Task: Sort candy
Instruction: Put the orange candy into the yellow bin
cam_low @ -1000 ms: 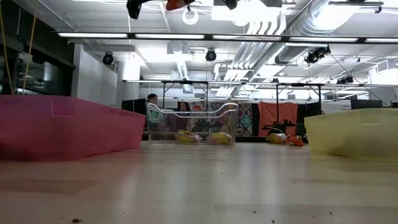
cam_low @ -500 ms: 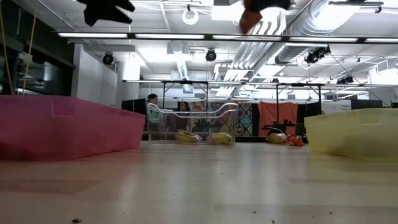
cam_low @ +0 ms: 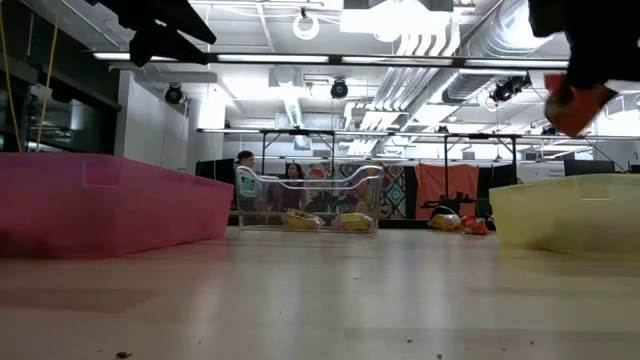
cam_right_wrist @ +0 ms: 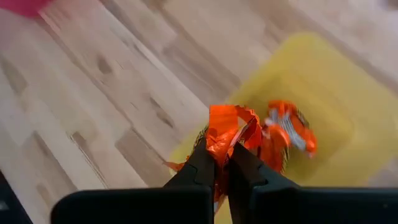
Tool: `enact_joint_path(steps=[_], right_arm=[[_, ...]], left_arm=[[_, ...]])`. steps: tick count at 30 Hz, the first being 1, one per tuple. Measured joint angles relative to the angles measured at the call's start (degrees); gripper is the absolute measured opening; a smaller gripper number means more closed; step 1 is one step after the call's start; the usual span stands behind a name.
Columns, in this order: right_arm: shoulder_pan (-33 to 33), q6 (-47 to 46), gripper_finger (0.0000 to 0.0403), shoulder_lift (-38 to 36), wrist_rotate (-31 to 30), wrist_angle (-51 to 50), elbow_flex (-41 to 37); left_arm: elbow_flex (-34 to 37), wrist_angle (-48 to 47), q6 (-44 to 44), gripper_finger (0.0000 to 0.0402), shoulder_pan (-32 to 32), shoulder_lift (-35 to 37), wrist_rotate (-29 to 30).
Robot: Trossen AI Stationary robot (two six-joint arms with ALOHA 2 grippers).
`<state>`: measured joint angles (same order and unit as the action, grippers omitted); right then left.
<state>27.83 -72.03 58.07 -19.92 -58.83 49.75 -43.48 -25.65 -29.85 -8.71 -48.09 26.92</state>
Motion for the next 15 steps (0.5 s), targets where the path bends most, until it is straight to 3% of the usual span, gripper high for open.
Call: enact_joint_path(steps=[7, 15], right_arm=[[-3.25, 0.39, 0.0047, 0.4, 9.58, 0.97, -4.98], [-5.39, 3.37, 0.0173, 1.07, 14.6, 2.99, -5.57]], left_arm=[[0.0, -0.15, 0.02, 0.019, 0.0, -0.01, -0.86], [0.0, -0.19, 3.47, 0.019, 0.0, -0.01, -1.05]])
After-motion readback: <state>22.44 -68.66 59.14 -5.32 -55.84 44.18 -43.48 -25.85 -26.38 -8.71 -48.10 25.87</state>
